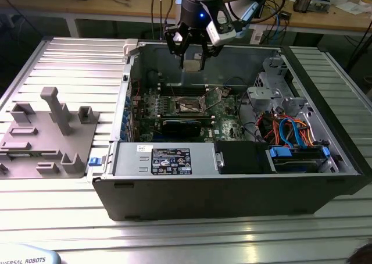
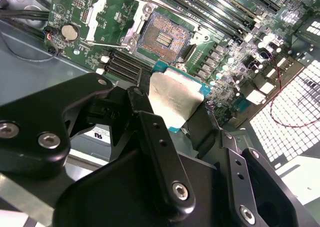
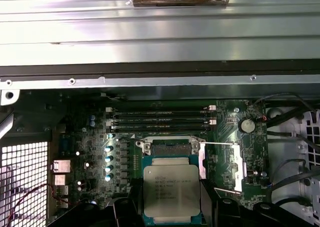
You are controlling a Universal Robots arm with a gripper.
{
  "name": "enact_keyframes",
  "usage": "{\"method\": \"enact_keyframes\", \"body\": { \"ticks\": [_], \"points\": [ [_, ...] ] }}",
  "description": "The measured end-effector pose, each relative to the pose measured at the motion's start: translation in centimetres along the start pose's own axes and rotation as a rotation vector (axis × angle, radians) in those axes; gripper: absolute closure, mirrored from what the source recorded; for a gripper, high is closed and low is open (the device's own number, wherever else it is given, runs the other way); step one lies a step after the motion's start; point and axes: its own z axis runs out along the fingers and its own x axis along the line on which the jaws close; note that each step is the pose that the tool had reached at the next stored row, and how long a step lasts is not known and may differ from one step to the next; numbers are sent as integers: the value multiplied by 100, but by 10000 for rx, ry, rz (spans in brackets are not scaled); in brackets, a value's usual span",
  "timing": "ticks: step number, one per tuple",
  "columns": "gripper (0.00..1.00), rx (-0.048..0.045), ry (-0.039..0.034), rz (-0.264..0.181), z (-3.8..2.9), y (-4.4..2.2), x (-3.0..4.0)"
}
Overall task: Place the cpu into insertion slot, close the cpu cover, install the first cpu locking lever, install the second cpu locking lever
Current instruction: 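Place the cpu into insertion slot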
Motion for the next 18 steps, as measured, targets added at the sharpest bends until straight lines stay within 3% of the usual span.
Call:
{"method": "enact_keyframes", "body": {
  "ticks": [18],
  "points": [
    [46,-14,-58,690,13,-1,0]
  ]
}}
